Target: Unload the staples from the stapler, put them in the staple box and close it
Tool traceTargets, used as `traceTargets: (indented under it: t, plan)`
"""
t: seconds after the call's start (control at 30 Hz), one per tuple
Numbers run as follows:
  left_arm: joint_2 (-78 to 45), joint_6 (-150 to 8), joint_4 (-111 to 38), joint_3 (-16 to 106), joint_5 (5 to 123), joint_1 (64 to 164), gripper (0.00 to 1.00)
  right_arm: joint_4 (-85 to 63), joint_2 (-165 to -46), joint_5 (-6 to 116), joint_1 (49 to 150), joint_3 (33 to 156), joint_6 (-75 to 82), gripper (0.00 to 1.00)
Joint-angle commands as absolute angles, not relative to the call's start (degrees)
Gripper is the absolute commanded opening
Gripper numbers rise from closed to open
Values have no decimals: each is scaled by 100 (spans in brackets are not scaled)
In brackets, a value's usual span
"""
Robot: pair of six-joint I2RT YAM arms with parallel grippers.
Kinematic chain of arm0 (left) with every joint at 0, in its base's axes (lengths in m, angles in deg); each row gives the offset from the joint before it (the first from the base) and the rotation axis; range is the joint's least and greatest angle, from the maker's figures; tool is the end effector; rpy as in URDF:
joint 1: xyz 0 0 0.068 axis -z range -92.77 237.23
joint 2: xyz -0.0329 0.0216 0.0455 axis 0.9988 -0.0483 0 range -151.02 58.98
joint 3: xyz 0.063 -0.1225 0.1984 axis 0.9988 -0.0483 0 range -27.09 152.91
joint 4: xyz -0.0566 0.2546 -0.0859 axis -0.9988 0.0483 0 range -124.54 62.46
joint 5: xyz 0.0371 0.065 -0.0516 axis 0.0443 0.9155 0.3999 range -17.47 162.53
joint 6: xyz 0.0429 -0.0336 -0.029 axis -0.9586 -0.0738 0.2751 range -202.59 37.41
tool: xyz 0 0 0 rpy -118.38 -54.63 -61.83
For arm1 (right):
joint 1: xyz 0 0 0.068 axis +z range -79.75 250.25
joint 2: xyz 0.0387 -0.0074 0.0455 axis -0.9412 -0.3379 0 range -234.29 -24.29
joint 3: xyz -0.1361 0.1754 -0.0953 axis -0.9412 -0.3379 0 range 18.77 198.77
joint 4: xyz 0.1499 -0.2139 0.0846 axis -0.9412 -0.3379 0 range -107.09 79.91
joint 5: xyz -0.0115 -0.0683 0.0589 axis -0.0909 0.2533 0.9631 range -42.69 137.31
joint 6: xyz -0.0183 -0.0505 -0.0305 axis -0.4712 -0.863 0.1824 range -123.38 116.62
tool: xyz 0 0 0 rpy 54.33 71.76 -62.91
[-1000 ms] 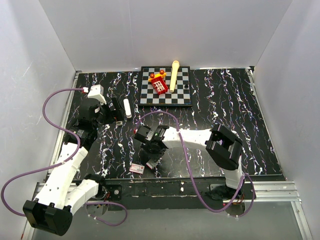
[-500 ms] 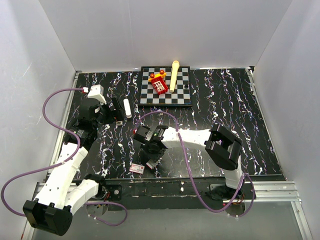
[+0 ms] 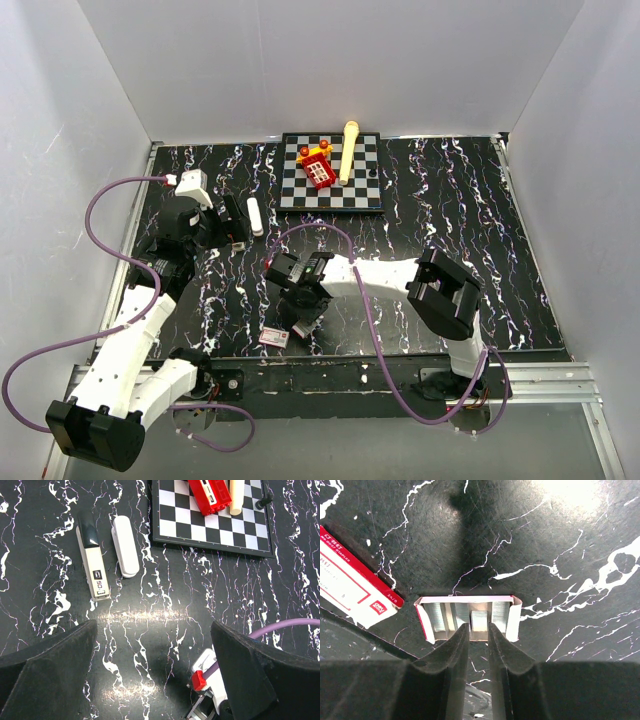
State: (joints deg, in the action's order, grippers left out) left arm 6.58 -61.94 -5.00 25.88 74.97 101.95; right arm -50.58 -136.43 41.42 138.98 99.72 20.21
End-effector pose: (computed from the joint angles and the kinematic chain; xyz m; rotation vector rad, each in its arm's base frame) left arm 0.2351 -0.0597 0.3011 -0.1345 2.0887 -0.3322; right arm 0.1487 0.3688 0.1309 -1.0674 2.6295 0.2291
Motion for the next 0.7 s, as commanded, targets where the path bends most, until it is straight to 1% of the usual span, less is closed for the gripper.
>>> traceTargets:
  t: [0.0, 0.1, 0.67]
  plan:
    - [756, -6184, -527, 2555, 7473, 10191, 98, -5158, -13653, 4019, 13925, 10218, 2017, 31]
    - [748, -6184, -527, 2547, 7473, 10182, 98, -5166, -13592, 4002, 13925, 10227, 2026, 33]
    - [721, -6202, -545, 2538, 7429, 10182, 98, -5281, -12941, 3685, 13837, 10289, 2026, 35]
